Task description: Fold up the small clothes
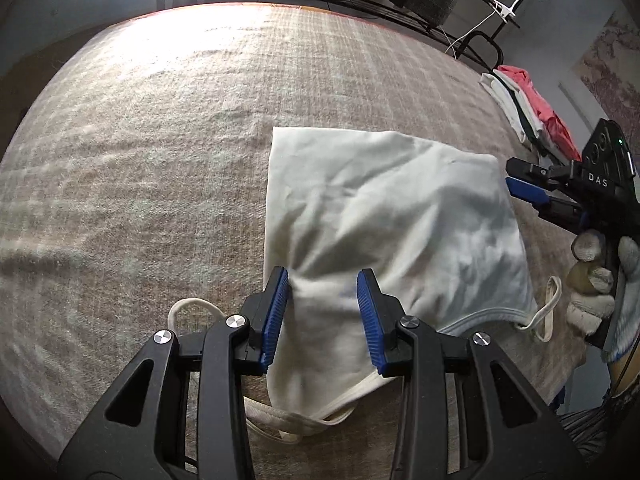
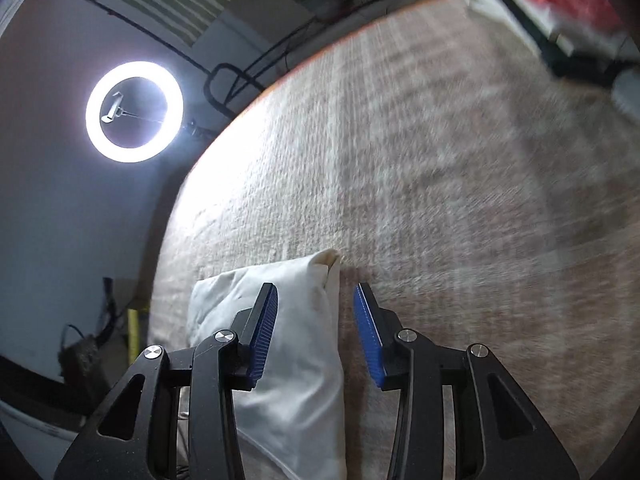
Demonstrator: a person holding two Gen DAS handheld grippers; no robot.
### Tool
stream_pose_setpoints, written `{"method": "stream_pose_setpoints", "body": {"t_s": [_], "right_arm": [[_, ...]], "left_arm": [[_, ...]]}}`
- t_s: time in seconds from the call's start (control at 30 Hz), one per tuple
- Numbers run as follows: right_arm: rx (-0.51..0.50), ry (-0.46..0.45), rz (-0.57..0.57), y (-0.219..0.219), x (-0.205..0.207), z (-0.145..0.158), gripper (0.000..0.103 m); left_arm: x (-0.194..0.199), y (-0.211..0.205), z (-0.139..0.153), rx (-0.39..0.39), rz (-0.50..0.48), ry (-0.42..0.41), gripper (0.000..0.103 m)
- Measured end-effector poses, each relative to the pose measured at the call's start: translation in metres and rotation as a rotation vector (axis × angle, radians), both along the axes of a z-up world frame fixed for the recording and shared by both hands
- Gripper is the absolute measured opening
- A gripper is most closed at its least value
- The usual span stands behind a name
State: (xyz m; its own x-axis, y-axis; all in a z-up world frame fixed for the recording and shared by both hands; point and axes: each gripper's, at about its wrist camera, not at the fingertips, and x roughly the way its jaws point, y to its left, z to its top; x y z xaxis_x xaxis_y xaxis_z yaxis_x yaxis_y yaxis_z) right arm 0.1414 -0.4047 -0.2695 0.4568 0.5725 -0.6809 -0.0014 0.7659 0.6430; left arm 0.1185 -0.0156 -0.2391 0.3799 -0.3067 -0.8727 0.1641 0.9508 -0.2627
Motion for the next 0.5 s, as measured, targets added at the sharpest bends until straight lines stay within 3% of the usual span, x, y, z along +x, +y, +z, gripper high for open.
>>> {"method": "stream_pose_setpoints", "body": {"t_s": [0.03,0.13,0.27,0.33,0.43,0.5], "right_arm": [[0.011,0.014,0.013,0.002,0.003,-0.005,0.037],[0.055,0.033,0.052,0.010,0.004,-0.012,0.009],[0.101,0.015,0.077,0.026,0.007,-0.007,0.010],[0.118,0.017,0.071,0.030,0.011,-0.009,0.014],[0.156,0.051,0.040,0.028,0.020,-0.018,0.028],[0.161,0.053,-0.004,0.022,0.024,-0.022,0.027]], "left_arm": [[-0.001,0.001,0.000,0.002,0.000,0.000,0.036],[0.002,0.000,-0.001,0.013,0.003,-0.004,0.036],[0.005,0.001,-0.003,0.017,0.006,-0.004,0.036],[0.006,0.001,-0.004,0.018,0.009,-0.002,0.036],[0.006,0.001,-0.005,0.022,0.006,-0.003,0.036],[0.005,0.000,-0.006,0.026,0.001,-0.007,0.036]]}}
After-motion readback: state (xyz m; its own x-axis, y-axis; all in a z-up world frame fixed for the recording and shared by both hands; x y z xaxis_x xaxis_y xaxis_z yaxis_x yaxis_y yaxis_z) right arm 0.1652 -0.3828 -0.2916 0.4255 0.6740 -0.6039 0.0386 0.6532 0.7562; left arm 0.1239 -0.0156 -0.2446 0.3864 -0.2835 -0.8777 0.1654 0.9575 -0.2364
